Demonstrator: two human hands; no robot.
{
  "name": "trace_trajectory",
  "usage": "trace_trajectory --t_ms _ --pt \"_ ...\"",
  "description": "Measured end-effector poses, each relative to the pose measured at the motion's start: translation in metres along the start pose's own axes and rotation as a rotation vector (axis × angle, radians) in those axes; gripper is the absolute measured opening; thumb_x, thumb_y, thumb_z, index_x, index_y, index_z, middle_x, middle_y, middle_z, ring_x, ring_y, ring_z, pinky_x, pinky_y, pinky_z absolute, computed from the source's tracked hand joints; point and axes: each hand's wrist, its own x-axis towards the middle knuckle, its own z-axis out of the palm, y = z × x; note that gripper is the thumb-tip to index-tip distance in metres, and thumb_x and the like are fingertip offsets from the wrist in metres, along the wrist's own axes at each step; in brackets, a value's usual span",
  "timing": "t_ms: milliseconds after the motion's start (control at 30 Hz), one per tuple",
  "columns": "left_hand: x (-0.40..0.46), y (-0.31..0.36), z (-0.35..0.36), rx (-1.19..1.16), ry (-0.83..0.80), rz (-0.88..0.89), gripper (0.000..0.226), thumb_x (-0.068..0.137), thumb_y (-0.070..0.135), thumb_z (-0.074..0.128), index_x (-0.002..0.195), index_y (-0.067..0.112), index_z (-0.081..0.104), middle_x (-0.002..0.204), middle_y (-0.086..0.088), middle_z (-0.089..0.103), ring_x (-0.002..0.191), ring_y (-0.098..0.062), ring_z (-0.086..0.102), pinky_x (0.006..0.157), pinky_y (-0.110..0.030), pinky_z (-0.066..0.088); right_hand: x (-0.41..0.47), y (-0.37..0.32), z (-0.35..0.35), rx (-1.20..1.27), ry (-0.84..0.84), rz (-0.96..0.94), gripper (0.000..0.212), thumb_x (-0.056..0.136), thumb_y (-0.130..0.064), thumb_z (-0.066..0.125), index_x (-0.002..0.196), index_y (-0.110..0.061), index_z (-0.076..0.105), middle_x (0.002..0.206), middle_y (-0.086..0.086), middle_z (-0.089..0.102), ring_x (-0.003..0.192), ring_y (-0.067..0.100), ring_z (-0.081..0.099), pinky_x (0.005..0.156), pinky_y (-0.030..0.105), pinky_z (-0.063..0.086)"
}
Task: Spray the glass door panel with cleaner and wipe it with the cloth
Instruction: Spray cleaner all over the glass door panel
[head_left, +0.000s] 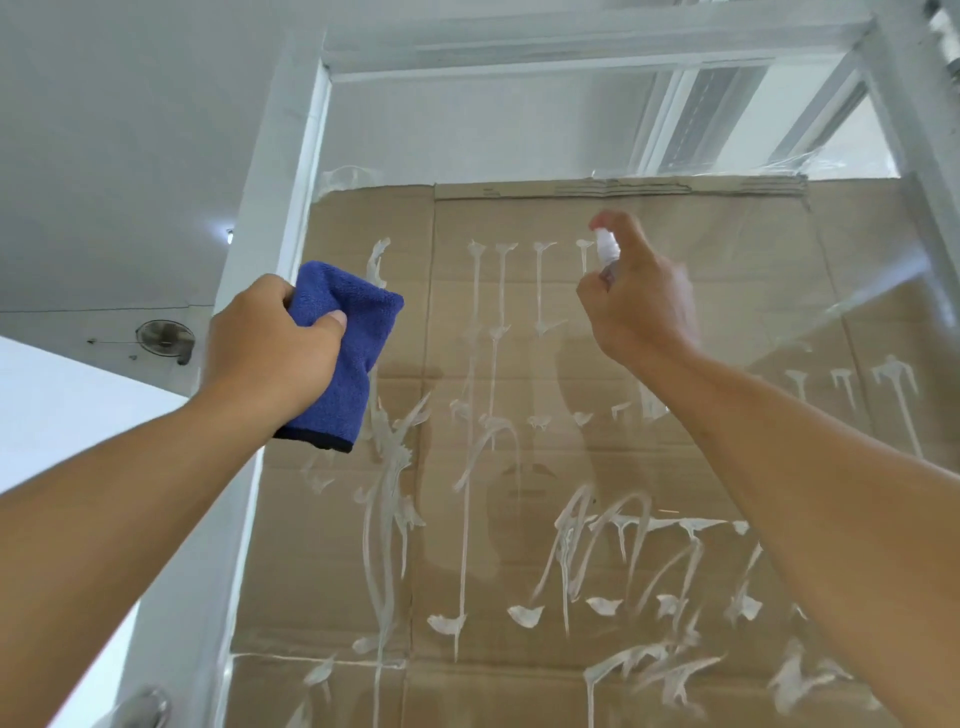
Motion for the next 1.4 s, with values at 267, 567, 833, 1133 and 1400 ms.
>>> trace_trajectory --t_ms 267,567,833,1133,1400 --pt "0.017 -0.01 -0.012 -0.031 0.097 -0.004 0.024 0.094 0.031 0.058 0.107 0.013 0.048 0.097 -0.004 0.056 0.092 -0.031 0.053 0.077 -0.04 0.041 -0.004 -0.029 0.037 -0.032 -0.045 -0.042 0.055 0.091 -0.007 0.043 0.136 -0.039 0.046 0.068 0.003 0.059 0.063 0.024 0.059 0.065 0.042 0.058" --pt "0.028 -0.02 -0.02 -0.018 0.116 -0.017 0.024 0.092 0.03 0.058 0.108 0.014 0.049 0.099 -0.003 0.057 0.096 -0.033 0.056 0.086 -0.046 0.048 -0.01 -0.066 0.071 -0.008 -0.037 -0.153 0.055 0.094 -0.008 0.043 0.141 -0.036 0.043 0.078 0.003 0.059 0.066 0.025 0.057 0.062 0.036 0.051" --pt "0.034 -0.034 -0.027 -0.043 0.125 -0.036 0.022 0.092 0.031 0.057 0.107 0.017 0.048 0.098 0.0 0.056 0.094 -0.031 0.056 0.079 -0.041 0.046 -0.015 -0.085 0.083 -0.02 -0.068 -0.174 0.053 0.094 -0.006 0.042 0.139 -0.034 0.044 0.077 0.002 0.057 0.064 0.024 0.057 0.057 0.036 0.05" --pt "0.034 -0.043 -0.034 -0.025 0.122 -0.038 0.023 0.092 0.032 0.058 0.106 0.016 0.05 0.086 0.005 0.053 0.091 -0.03 0.056 0.074 -0.039 0.044 -0.027 -0.085 0.084 -0.016 -0.092 -0.165 0.056 0.093 -0.008 0.045 0.142 -0.034 0.04 0.075 0.002 0.056 0.06 0.023 0.056 0.056 0.04 0.054" --pt "0.035 -0.037 -0.038 -0.065 0.112 -0.011 0.019 0.094 0.029 0.057 0.104 0.016 0.048 0.082 0.01 0.049 0.085 -0.026 0.054 0.07 -0.035 0.038 -0.016 -0.099 0.079 0.17 -0.303 -0.02 0.08 0.09 -0.006 0.05 0.156 -0.036 0.015 0.086 0.015 0.061 0.068 0.019 0.058 0.049 0.033 0.047"
